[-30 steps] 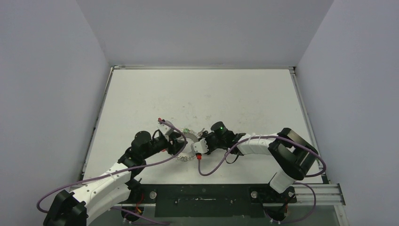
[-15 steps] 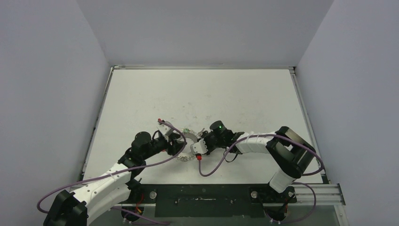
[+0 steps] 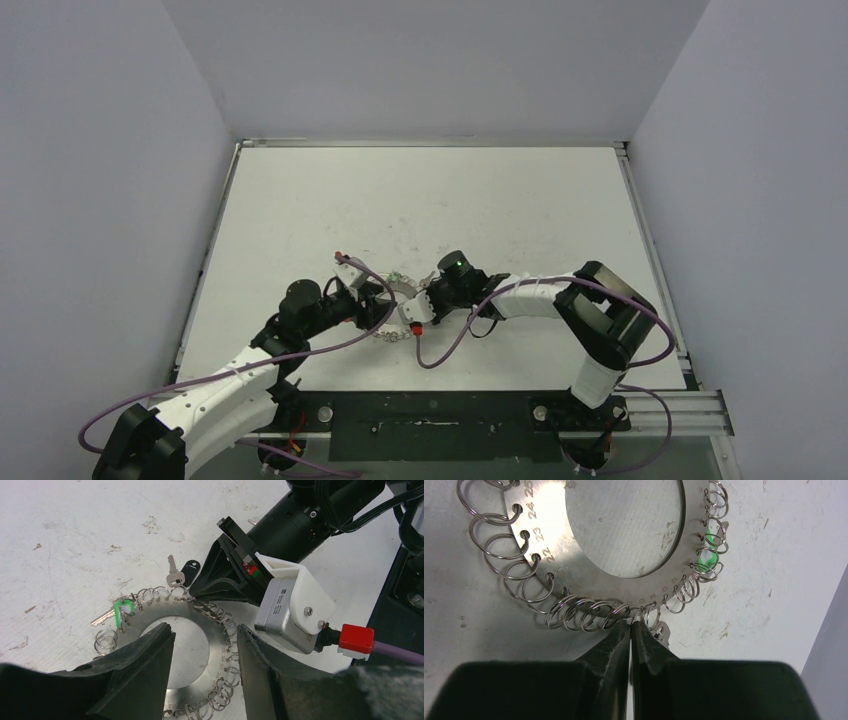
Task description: Put the keys on the keyring
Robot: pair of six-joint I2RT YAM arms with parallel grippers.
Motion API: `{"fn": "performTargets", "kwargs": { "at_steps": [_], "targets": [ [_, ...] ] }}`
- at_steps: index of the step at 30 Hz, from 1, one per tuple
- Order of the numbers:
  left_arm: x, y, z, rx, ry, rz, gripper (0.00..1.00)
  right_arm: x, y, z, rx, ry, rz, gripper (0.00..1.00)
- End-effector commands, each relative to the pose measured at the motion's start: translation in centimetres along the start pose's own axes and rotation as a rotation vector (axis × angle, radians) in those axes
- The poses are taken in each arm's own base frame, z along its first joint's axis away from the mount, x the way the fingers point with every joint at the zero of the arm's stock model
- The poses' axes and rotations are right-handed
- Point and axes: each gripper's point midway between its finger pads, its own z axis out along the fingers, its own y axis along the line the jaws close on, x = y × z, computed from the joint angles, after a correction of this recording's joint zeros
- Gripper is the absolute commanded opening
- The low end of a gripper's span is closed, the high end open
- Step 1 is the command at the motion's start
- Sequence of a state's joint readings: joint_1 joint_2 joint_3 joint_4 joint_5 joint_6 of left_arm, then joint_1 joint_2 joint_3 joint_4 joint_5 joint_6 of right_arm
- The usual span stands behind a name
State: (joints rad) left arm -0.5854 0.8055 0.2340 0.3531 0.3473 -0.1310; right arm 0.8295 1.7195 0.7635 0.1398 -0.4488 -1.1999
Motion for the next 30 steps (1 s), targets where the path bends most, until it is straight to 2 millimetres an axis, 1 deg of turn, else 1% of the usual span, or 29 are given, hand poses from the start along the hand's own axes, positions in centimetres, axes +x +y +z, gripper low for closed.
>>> {"fn": "performTargets", "kwargs": {
  "at_steps": [1,5,10,12,15,17,21,25,30],
  "targets": [
    [-1.6,0.0,0.1,0.002,-0.058,0.008,0.47,0.3,-0.1,0.2,-0.032,0.012,0.003,0.01],
    [-1.7,-0.1,0.1,0.007,-0.058,0.013,0.47,0.0,-0.7,-0.4,-0.025,0.016,0.016,0.00],
    [-1.7,-0.5,-0.2,0.030,-0.057,0.043,0.47,-1.3,-2.1,-1.9,0.023,-0.008,0.053,0.00],
    [-1.9,-0.7,-0.3,0.040,-0.068,0.058,0.47,-2.3,-2.9,-2.9,0.039,-0.031,0.076,0.00],
    [-2.4,-1.0,-0.6,0.055,-0.096,0.093,0.47,-3.6,-3.1,-4.6,0.019,-0.056,0.144,0.00],
    [-2.6,-1.2,-0.8,0.064,-0.114,0.116,0.47,-4.8,-3.8,-5.9,0.027,-0.088,0.161,0.00],
    [-3.4,-1.5,-1.1,0.085,-0.156,0.177,0.47,-7.0,-4.5,-7.9,0.039,-0.161,0.256,0.00],
    [-4.4,-2.6,-1.3,0.146,-0.219,0.266,0.47,-8.8,-4.5,-9.5,0.012,-0.213,0.352,0.00],
    [-5.1,-3.8,-1.2,0.220,-0.273,0.374,0.48,-10.4,-3.8,-10.7,-0.029,-0.263,0.396,0.00]
  ]
}}
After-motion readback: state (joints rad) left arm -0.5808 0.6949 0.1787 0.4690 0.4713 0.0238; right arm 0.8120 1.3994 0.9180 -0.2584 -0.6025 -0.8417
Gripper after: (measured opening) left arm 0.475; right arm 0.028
